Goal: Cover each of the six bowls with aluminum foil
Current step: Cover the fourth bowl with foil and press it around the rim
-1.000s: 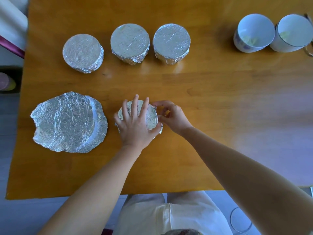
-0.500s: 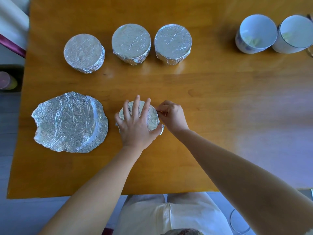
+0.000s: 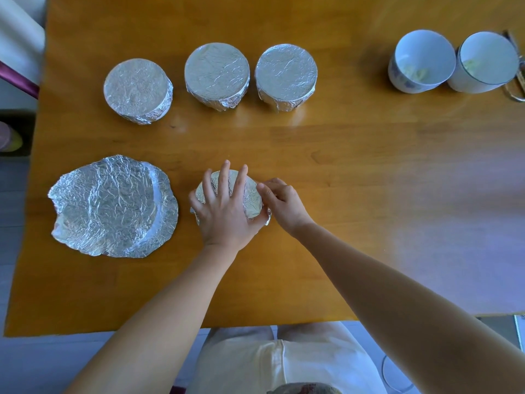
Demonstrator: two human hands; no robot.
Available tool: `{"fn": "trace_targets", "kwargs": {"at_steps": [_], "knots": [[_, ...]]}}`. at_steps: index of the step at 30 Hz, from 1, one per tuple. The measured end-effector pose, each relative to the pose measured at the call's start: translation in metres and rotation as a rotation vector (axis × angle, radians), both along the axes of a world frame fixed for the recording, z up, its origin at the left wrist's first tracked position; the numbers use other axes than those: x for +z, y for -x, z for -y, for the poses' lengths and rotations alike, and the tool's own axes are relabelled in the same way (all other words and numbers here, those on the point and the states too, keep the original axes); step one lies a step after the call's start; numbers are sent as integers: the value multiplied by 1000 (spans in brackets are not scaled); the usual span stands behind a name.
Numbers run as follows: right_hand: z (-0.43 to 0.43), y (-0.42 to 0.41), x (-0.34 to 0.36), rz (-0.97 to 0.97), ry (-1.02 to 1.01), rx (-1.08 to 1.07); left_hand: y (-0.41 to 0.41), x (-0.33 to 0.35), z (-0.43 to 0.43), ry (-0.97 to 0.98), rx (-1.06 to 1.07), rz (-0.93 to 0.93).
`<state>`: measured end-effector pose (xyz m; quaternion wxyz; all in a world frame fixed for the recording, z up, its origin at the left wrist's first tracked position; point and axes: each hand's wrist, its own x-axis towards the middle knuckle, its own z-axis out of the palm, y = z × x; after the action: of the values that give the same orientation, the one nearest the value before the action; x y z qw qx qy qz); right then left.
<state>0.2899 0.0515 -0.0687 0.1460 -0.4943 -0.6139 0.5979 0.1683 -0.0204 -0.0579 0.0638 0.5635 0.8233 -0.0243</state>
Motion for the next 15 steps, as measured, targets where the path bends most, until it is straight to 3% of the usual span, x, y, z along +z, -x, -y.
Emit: {"fn": "trace_targets", "kwargs": {"at_steps": [12,15], "knots": [[-2,8,4,6,196,26,-1,0,-1,-16,37,14],[0,-3,-2,-10,58,-40,0,-1,0,-14,28,15]]}}
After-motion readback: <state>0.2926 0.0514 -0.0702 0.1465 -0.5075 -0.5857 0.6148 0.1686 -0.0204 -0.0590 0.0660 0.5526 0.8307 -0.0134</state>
